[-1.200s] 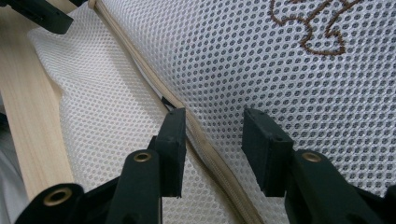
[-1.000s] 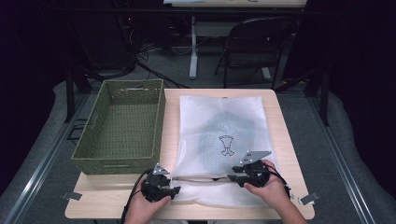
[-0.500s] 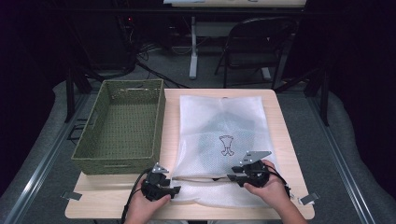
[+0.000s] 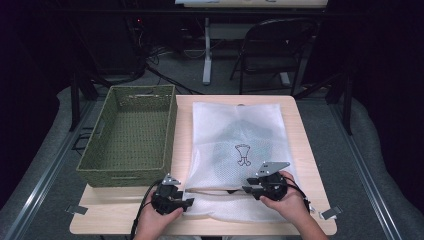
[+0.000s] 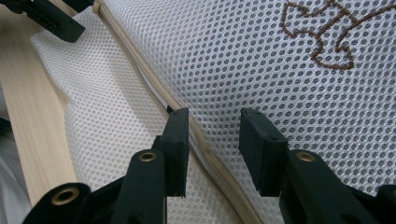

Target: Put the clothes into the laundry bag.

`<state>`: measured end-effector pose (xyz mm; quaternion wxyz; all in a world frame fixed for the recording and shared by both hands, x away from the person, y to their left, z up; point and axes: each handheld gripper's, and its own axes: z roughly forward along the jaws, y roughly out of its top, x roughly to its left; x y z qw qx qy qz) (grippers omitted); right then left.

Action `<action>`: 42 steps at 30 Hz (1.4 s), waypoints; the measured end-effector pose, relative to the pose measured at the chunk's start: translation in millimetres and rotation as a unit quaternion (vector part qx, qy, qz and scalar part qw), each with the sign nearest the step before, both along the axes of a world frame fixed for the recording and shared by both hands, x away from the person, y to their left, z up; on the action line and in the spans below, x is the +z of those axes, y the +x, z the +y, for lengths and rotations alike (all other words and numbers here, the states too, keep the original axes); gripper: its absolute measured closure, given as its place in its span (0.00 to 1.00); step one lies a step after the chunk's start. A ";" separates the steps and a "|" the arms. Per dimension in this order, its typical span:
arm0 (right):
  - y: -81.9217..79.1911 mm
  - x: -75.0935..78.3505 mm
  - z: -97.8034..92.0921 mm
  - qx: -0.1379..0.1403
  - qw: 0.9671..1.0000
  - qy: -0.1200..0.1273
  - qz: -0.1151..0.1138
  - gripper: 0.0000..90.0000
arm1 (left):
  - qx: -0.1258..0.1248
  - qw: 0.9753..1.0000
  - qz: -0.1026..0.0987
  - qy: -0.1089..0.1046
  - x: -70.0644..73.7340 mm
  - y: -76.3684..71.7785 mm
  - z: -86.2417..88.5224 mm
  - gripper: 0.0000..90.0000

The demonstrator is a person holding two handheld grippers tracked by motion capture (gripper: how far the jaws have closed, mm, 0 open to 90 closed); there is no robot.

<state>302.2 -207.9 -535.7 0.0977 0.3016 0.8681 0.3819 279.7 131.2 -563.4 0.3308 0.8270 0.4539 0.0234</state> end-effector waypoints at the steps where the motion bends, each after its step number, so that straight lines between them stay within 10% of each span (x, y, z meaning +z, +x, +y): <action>1: -0.1 0.3 -0.1 -0.001 1.000 0.002 -0.001 0.70 | -0.001 1.000 -0.001 -0.001 0.3 0.0 0.0 0.55; 20: -2.7 5.1 8.6 0.008 1.000 0.020 0.002 0.76 | -0.001 1.000 -0.022 -0.013 8.1 -1.2 1.3 0.88; 42: 3.7 24.4 29.7 0.032 0.999 0.028 0.004 0.79 | -0.024 0.998 -0.054 -0.007 28.5 -4.8 -5.7 0.94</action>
